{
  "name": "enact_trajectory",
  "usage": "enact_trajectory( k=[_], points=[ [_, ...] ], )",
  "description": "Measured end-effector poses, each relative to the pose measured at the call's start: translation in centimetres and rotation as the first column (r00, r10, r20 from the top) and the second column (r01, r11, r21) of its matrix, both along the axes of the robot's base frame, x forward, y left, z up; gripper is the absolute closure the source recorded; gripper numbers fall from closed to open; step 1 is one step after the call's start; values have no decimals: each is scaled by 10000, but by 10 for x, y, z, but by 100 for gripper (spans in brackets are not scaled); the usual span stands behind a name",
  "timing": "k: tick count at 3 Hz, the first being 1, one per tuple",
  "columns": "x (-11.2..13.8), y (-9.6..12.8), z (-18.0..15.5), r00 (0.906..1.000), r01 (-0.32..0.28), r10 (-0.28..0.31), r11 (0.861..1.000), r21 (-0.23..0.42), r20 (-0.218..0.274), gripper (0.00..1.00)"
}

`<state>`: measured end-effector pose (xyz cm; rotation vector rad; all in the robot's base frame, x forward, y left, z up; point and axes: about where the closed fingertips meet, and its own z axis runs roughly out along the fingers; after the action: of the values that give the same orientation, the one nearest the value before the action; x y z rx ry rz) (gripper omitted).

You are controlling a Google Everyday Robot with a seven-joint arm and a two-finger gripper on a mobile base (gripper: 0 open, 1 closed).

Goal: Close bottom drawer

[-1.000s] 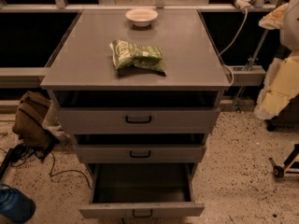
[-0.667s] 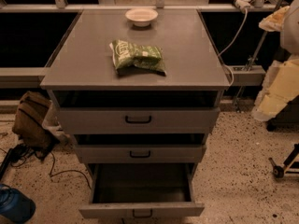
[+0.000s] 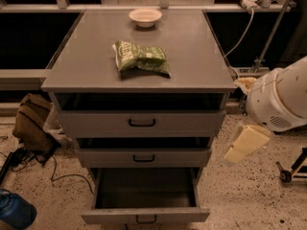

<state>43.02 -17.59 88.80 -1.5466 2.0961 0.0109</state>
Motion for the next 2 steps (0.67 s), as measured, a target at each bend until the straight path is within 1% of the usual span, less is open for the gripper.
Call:
enact_trajectory(
  k=[1, 2],
  points=[
    [0, 0, 1, 10000, -5, 5, 10000, 0, 4, 0],
    [4, 3, -15, 9999, -23, 26, 9996, 293, -106, 0]
  ],
)
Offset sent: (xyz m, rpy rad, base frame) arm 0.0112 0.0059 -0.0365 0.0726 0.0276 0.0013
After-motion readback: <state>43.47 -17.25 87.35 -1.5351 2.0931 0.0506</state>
